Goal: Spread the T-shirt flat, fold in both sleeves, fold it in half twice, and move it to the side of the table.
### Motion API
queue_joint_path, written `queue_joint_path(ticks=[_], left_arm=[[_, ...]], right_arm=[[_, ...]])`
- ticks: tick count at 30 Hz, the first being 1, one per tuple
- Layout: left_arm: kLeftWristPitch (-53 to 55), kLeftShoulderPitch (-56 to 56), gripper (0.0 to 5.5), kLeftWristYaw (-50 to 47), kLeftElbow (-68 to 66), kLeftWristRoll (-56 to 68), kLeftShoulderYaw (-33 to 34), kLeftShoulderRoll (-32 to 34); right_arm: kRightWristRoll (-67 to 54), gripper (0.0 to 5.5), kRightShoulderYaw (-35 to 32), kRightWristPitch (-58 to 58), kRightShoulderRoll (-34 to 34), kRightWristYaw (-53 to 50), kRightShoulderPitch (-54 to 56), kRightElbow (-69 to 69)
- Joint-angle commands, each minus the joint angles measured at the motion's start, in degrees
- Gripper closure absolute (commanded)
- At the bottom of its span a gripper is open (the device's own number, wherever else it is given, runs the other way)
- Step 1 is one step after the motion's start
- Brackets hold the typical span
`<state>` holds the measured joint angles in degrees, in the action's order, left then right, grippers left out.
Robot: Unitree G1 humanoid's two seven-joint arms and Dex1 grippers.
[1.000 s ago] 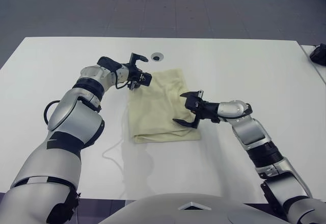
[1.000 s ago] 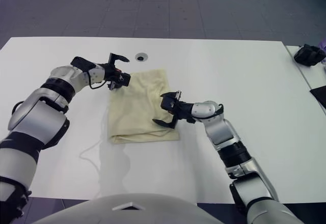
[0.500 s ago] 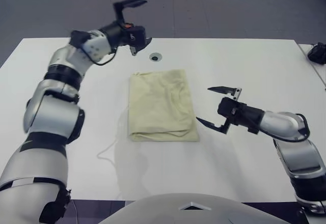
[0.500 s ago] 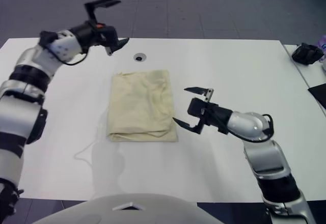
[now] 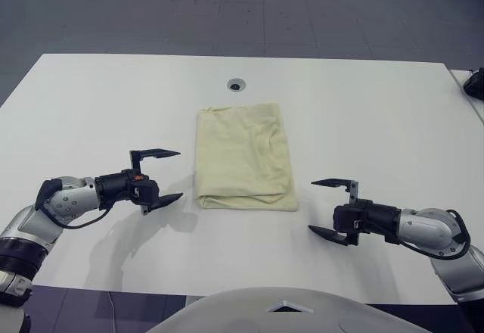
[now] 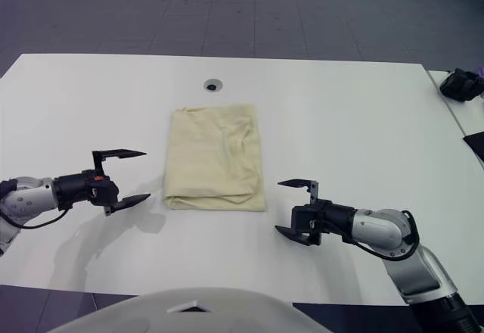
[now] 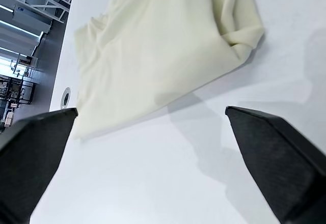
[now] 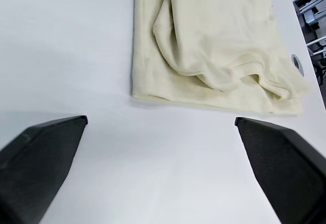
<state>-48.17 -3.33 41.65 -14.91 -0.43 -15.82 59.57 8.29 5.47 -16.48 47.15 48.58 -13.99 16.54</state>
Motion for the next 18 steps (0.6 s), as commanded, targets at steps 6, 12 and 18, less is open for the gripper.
queue_joint_path(ticks=[6, 12, 18], left_arm=[[1.33, 2.07, 0.10, 5.01, -1.48, -3.29, -1.59, -2.54], [1.42, 2.25, 0.10, 6.07, -2.59, -4.23, -2.36, -3.79], [2.42, 0.69, 0.10, 6.93, -2.62, -4.66, -3.81, -6.71]], right_arm=[[11.46, 0.11, 10.94, -7.86, -3.72, -4.92, 6.80, -11.10], [16.19, 0.11, 14.38, -8.23, -6.19, -10.09, 10.50, -16.73], [17.40, 0.11, 16.55, -9.82, -7.21, -13.64, 12.60, -19.99]])
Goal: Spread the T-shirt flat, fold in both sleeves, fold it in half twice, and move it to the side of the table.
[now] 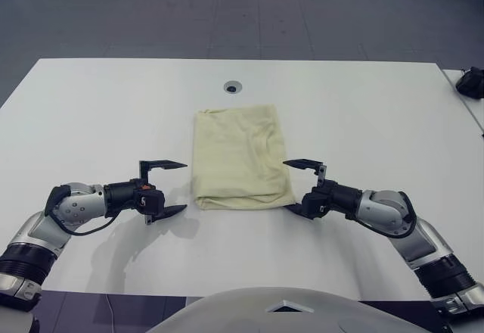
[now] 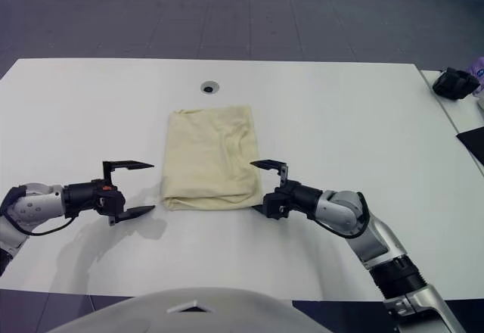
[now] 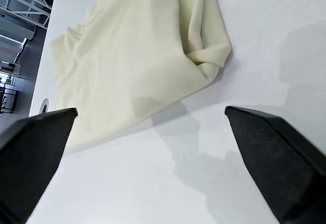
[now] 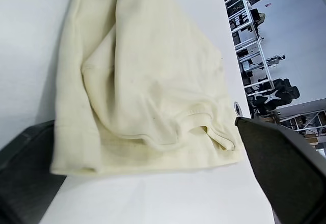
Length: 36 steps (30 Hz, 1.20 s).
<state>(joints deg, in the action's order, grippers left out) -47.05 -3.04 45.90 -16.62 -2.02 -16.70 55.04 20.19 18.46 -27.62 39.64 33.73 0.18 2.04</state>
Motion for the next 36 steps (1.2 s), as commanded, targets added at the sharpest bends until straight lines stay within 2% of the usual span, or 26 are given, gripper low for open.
queue_joint_path(ticks=[1, 4, 8, 10, 17, 19, 24, 31, 33, 36], left_arm=[[1.28, 0.03, 0.10, 3.05, -0.93, -3.00, -3.34, -2.64], [0.89, -0.83, 0.36, 3.88, -1.26, -3.67, -4.51, -3.92], [0.04, -1.85, 1.20, 3.24, -2.58, -6.05, -5.31, -5.15], [-0.72, -2.98, 1.44, 2.18, -4.13, -8.61, -5.43, -5.59], [-1.86, -8.94, 2.66, -1.03, -10.10, -17.08, -7.18, -7.63], [-2.24, -10.24, 3.09, -1.27, -11.00, -17.43, -7.86, -8.57], [-3.21, -11.76, 3.79, -1.27, -12.36, -17.79, -8.90, -9.27], [-4.41, -13.37, 5.09, -0.58, -14.48, -17.55, -9.41, -8.46], [-4.79, -13.97, 5.29, -0.33, -15.09, -17.28, -9.48, -8.35], [-5.59, -14.72, 5.29, -0.13, -15.79, -16.91, -9.66, -8.43]], right_arm=[[5.64, 0.11, 4.04, 0.55, 0.46, 0.99, -1.32, -6.05], [7.11, 0.10, 5.95, -2.40, 0.44, 0.23, 0.54, -8.83], [6.80, 0.10, 8.02, -4.59, -0.85, 0.49, 4.38, -12.75], [6.86, 0.10, 8.87, -5.26, -1.39, 0.38, 5.98, -14.80], [6.53, 1.22, 11.25, -7.20, -2.74, 0.46, 8.86, -20.55], [6.65, 1.66, 11.74, -7.36, -3.38, 0.30, 9.55, -21.77], [6.90, 2.38, 13.59, -7.19, -5.08, 1.41, 12.45, -26.48], [2.90, 3.71, 15.39, -5.09, -5.52, 7.36, 13.86, -30.69], [1.25, 4.07, 15.50, -4.91, -4.86, 9.47, 13.48, -30.49], [-0.15, 4.54, 15.49, -5.05, -3.73, 11.40, 12.82, -29.20]])
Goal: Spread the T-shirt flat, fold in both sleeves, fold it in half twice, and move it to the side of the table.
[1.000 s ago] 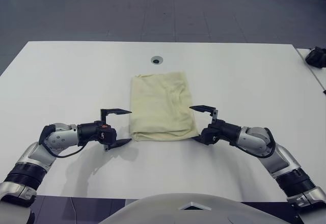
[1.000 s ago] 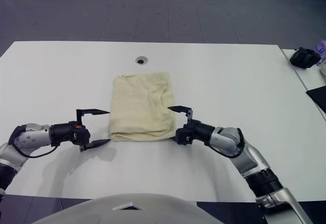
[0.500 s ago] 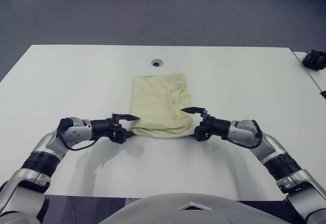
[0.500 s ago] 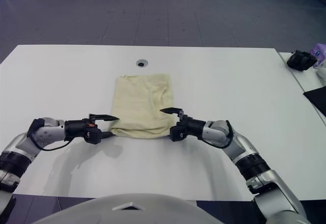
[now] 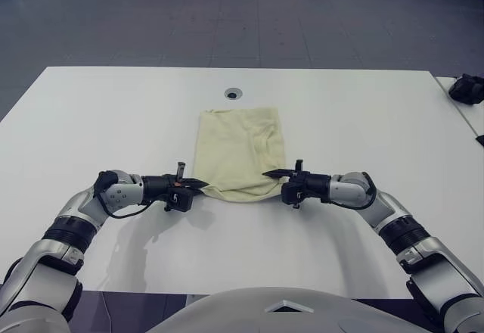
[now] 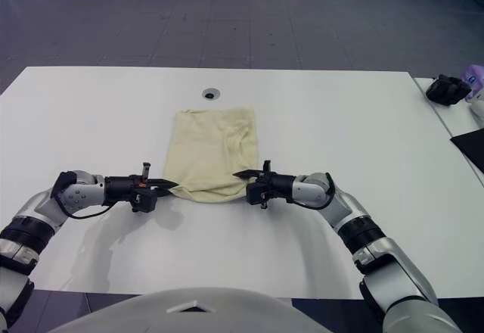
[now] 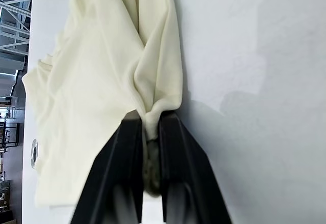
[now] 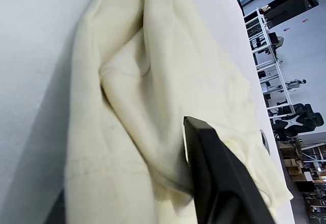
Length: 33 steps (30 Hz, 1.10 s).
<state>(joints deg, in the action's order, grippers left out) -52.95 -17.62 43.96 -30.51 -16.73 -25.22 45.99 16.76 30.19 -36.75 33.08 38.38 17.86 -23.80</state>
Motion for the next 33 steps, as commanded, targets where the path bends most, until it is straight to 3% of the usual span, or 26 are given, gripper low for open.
queue_joint_path(ticks=[1, 5, 11, 16, 19, 23, 27, 33], left_arm=[[0.22, -0.32, 5.29, 1.95, -1.97, -1.81, -1.12, 0.45], [1.31, 0.65, 5.29, 5.56, 2.53, 4.03, -1.27, 0.80], [11.96, 5.32, 5.30, 16.43, 21.66, 20.51, 0.56, 7.08], [26.21, 10.63, 5.30, 22.43, 40.80, 31.91, 4.07, 16.07], [34.41, 14.64, 5.30, 23.86, 49.17, 36.36, 5.91, 20.47], [51.50, 15.35, 5.30, 24.70, 58.49, 47.52, 9.91, 25.30], [67.56, 4.48, 5.30, 27.04, 57.30, 54.50, 10.73, 22.67], [79.78, -15.56, 5.30, 32.75, 41.37, 51.14, 4.54, 9.66]], right_arm=[[2.93, 4.73, 3.68, 4.12, 3.25, 7.22, -5.09, -2.64], [-1.62, 5.50, 2.55, 6.77, 5.63, 11.63, -7.04, 3.40], [-18.66, 5.50, -1.36, 24.07, 14.03, 22.38, -14.63, 24.85], [-38.27, 5.50, -7.94, 47.46, 28.64, 29.36, -24.74, 46.92], [-49.04, 5.50, -12.68, 58.08, 33.75, 30.42, -28.25, 53.70], [-60.59, 5.50, -20.57, 68.89, 34.92, 29.42, -24.46, 55.20], [-62.21, 5.50, -21.36, 75.14, 31.98, 30.53, -13.12, 48.63], [-52.47, 5.50, -16.10, 72.84, 27.10, 34.49, -1.52, 35.31]])
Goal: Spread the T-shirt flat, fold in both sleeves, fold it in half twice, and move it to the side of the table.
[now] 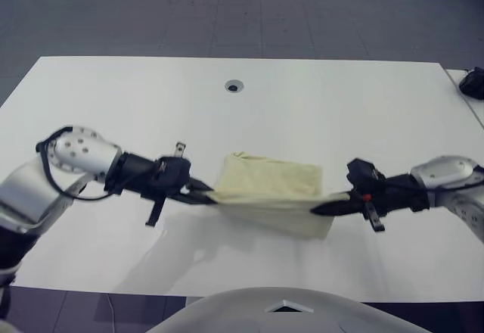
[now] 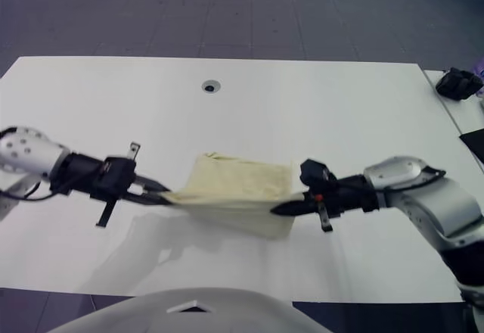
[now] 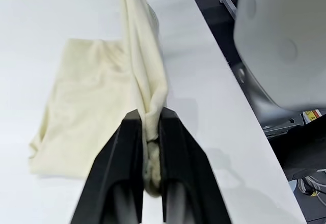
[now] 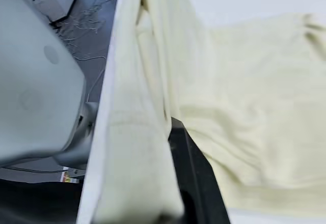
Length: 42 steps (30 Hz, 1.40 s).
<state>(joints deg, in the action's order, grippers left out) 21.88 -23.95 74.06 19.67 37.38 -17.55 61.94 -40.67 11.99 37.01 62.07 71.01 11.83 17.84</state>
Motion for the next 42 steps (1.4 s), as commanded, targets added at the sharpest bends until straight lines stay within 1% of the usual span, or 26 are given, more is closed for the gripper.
queue_joint_path(ticks=[1, 5, 8, 12, 15, 17, 20, 21, 22, 26, 27, 30, 33, 36, 37, 39, 42], left_arm=[[5.67, -12.01, 5.30, 3.57, -12.78, -4.46, -4.41, -8.93], [3.39, -17.77, 5.30, 6.91, -27.10, -12.34, -9.21, -16.96], [-0.06, -19.44, 5.30, 8.73, -37.31, -17.46, -11.06, -20.89], [-4.62, -22.37, 5.30, 9.82, -50.73, -22.62, -10.91, -26.15], [-8.24, -25.57, 5.30, 9.00, -60.45, -25.71, -9.81, -30.50], [-11.22, -27.82, 5.30, 6.76, -66.92, -27.16, -8.20, -33.76], [-14.84, -29.91, 5.30, 4.75, -73.19, -28.72, -6.17, -37.25], [-15.90, -30.32, 4.94, 3.79, -74.90, -29.39, -5.65, -38.11], [-16.90, -30.56, 4.89, 3.05, -76.37, -30.07, -5.23, -38.72], [-18.56, -31.56, 4.22, -0.09, -81.73, -32.73, -3.39, -40.13], [-18.63, -31.90, 4.03, -1.16, -82.82, -33.07, -2.53, -40.42], [-19.37, -32.89, 3.51, -5.60, -85.45, -33.53, 0.35, -41.39], [-20.27, -33.75, 3.09, -13.03, -87.53, -32.92, 4.59, -43.09], [-22.57, -33.96, 2.58, -20.41, -88.58, -32.82, 8.28, -44.10], [-23.73, -33.77, 2.35, -21.64, -88.33, -32.75, 9.25, -44.10], [-25.86, -33.13, 2.10, -22.83, -86.91, -32.33, 11.09, -43.83], [-26.95, -30.60, 1.54, -19.94, -81.01, -30.73, 13.22, -43.25]], right_arm=[[6.25, 5.50, 2.73, -1.25, -2.97, 2.38, 5.88, -8.47], [11.82, 5.50, 5.80, -3.53, -8.31, 3.92, 11.41, -17.48], [15.48, 5.50, 7.54, -4.99, -12.53, 4.93, 15.71, -25.85], [19.34, 5.50, 8.18, -7.52, -18.52, 6.92, 21.25, -38.90], [21.08, 5.50, 8.42, -8.24, -20.08, 9.66, 22.72, -43.96], [22.62, 5.50, 8.48, -9.49, -21.21, 10.45, 23.33, -47.37], [24.41, 5.50, 8.41, -10.86, -22.16, 11.49, 23.34, -50.25], [24.91, 5.50, 8.22, -11.08, -22.41, 11.66, 23.37, -51.06], [25.28, 5.50, 7.98, -11.03, -22.68, 11.84, 23.50, -51.79], [25.15, 5.50, 5.30, -8.11, -24.19, 10.87, 24.71, -56.43], [24.64, 5.16, 4.21, -6.31, -24.60, 10.45, 25.06, -57.71], [22.22, 4.74, -0.53, -0.74, -25.70, 8.57, 25.49, -61.11], [19.25, 4.33, -6.95, 5.35, -27.30, 3.31, 26.34, -64.93], [16.85, 3.85, -12.44, 9.16, -28.44, -1.89, 26.03, -65.31], [16.19, 3.63, -14.16, 9.94, -28.66, -3.80, 25.72, -64.82], [15.26, 3.39, -17.45, 10.22, -28.73, -7.65, 25.34, -64.05], [13.84, 2.85, -21.24, 10.21, -28.20, -11.20, 24.54, -59.82]])
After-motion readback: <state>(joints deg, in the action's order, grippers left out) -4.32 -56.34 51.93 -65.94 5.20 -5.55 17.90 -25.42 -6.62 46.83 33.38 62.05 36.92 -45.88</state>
